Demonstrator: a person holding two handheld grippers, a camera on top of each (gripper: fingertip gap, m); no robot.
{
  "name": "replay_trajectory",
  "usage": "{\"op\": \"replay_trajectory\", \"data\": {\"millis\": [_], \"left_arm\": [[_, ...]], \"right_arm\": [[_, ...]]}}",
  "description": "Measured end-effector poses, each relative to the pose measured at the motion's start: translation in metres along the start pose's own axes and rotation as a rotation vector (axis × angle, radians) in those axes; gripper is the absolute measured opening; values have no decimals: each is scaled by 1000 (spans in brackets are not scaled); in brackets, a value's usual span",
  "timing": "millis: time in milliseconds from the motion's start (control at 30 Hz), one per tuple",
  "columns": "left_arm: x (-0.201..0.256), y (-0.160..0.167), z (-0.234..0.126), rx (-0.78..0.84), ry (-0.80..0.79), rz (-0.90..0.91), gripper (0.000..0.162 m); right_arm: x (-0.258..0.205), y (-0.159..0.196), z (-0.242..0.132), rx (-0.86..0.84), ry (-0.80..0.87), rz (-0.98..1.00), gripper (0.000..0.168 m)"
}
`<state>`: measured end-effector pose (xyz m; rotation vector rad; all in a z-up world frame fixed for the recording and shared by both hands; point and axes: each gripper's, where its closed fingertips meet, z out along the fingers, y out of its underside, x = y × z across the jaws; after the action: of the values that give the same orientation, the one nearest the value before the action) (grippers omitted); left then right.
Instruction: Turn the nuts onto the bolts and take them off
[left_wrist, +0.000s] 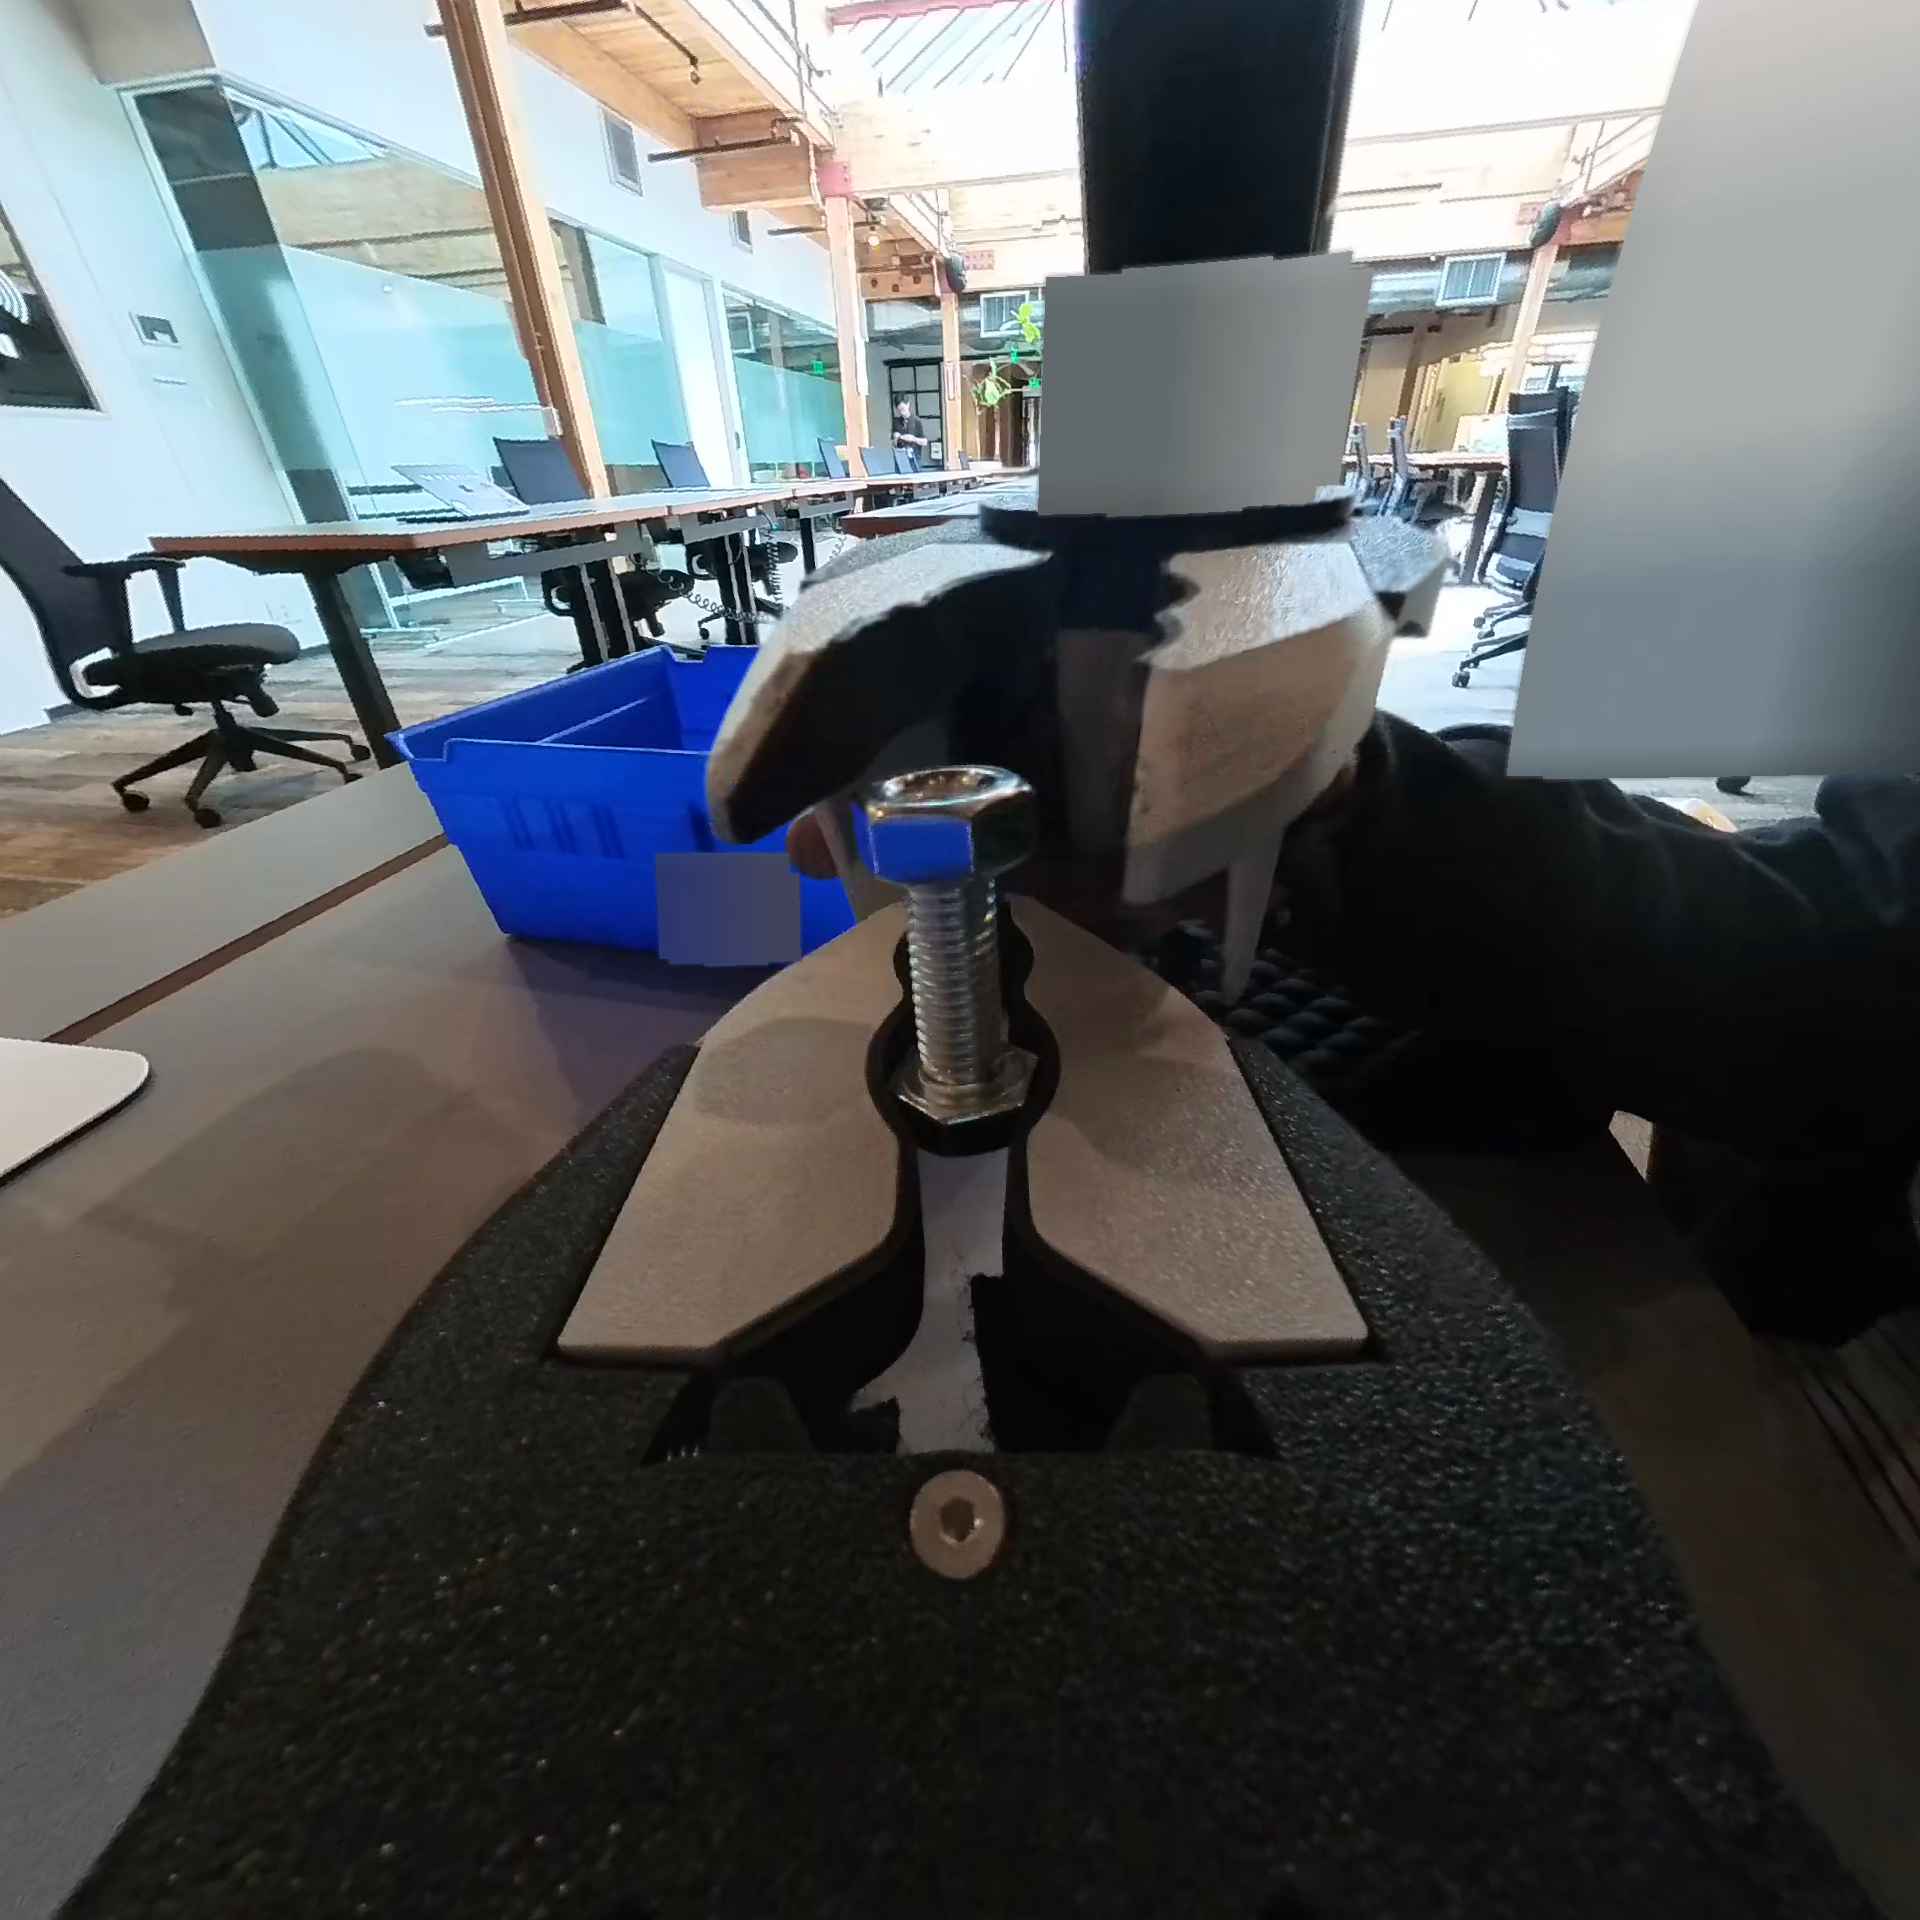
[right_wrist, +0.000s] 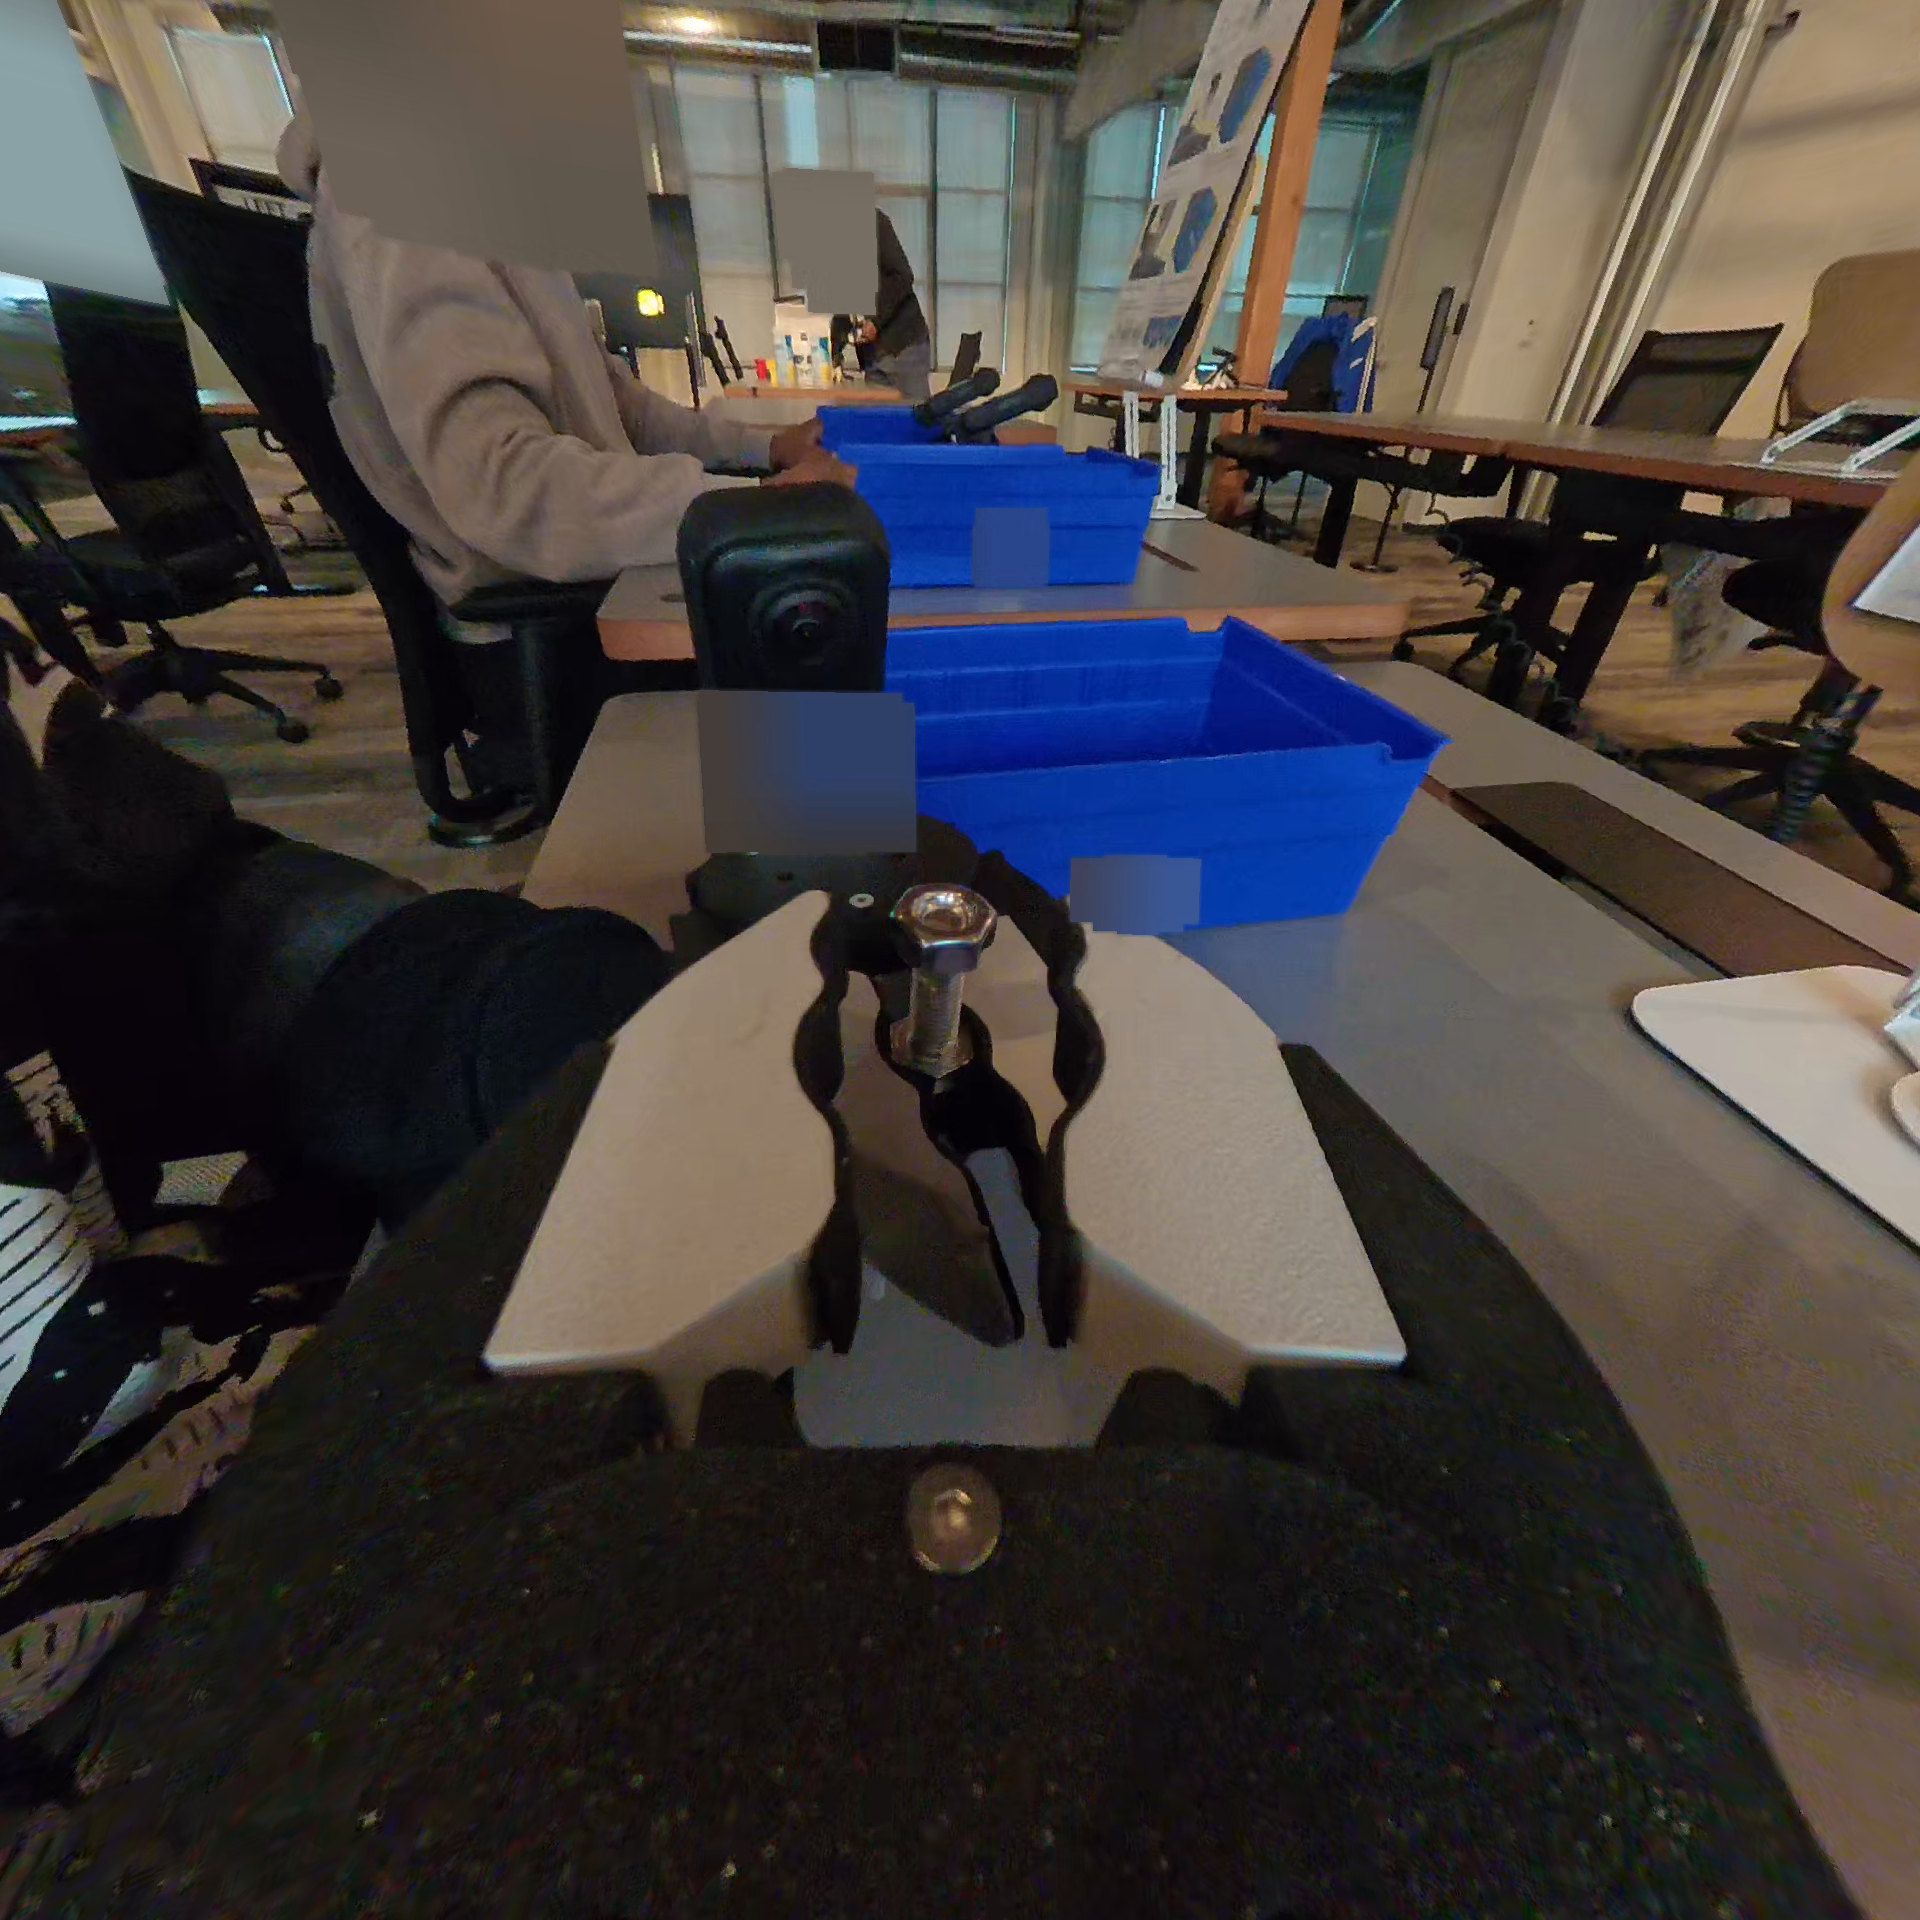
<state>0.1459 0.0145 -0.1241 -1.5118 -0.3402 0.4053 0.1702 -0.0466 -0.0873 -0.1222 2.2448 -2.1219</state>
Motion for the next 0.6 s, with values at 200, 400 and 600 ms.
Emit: {"op": "replay_trajectory", "data": {"millis": [200,400,600], "left_arm": [[1,0,0,-3,2,4,9],[-1,1,0,-6,-3,-2,12],[0,1,0,-4,4,0,12]], "right_arm": [[3,2,2,-10,18,2,31],[3,3,-9,-22,2,-14,20],[14,-6,-31,56,45,-4,1]]}}
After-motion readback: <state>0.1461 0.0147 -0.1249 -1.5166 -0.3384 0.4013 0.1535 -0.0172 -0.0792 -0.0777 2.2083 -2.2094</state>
